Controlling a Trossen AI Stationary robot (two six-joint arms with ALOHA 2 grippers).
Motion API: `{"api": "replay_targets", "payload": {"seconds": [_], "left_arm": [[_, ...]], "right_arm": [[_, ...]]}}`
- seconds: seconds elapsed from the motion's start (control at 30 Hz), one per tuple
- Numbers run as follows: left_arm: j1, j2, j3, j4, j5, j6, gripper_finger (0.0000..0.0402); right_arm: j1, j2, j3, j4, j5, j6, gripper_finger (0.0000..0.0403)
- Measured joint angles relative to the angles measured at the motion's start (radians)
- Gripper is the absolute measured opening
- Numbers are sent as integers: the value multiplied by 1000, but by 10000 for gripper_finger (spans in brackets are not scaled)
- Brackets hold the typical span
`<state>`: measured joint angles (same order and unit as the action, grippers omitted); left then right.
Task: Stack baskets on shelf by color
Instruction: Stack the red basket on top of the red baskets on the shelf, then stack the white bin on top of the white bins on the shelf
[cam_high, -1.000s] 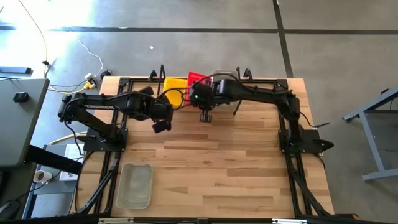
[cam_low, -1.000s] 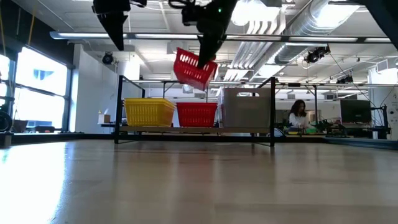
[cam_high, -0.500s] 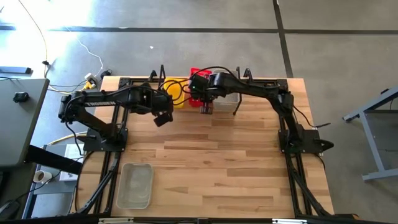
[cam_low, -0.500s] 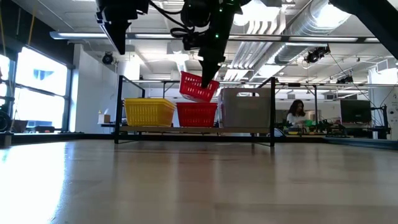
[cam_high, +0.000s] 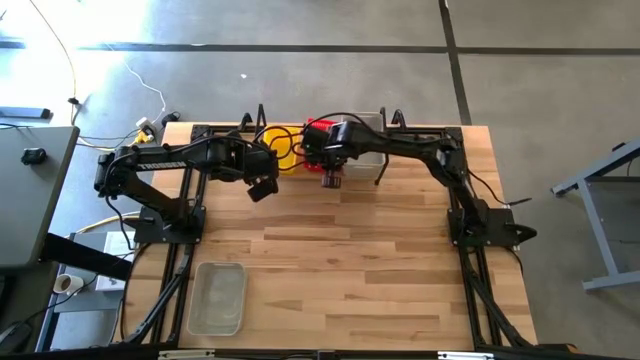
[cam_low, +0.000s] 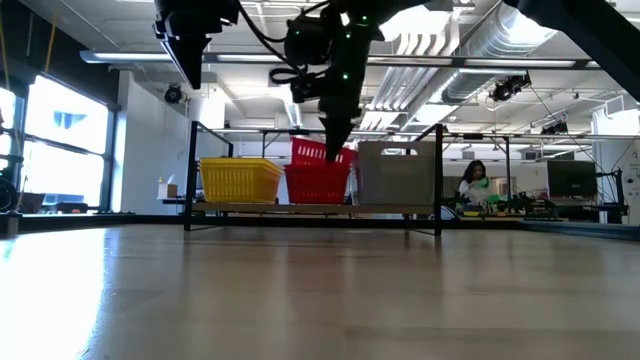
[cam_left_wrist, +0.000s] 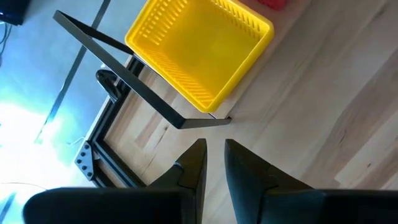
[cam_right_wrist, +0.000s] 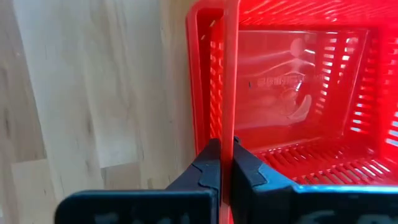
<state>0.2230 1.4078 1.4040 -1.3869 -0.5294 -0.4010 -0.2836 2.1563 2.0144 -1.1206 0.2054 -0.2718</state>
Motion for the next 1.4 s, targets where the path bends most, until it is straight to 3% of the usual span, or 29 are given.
{"api": "replay_targets", "payload": {"seconds": [0.4,0.77,1.0,1.4], "left_arm": [[0,0,0,0,4,0,48],[-9,0,0,-1,21,-48,48],[-61,-68,0,-6,25,-73,48],[-182,-211,0,-8,138,-125,48]], "right_arm": [[0,10,0,0,3,2,5],[11,-8,0,-18,-14,92,125],[49,-62,0,-17,-12,227,142],[186,-92,0,38,-253,531,142]]}}
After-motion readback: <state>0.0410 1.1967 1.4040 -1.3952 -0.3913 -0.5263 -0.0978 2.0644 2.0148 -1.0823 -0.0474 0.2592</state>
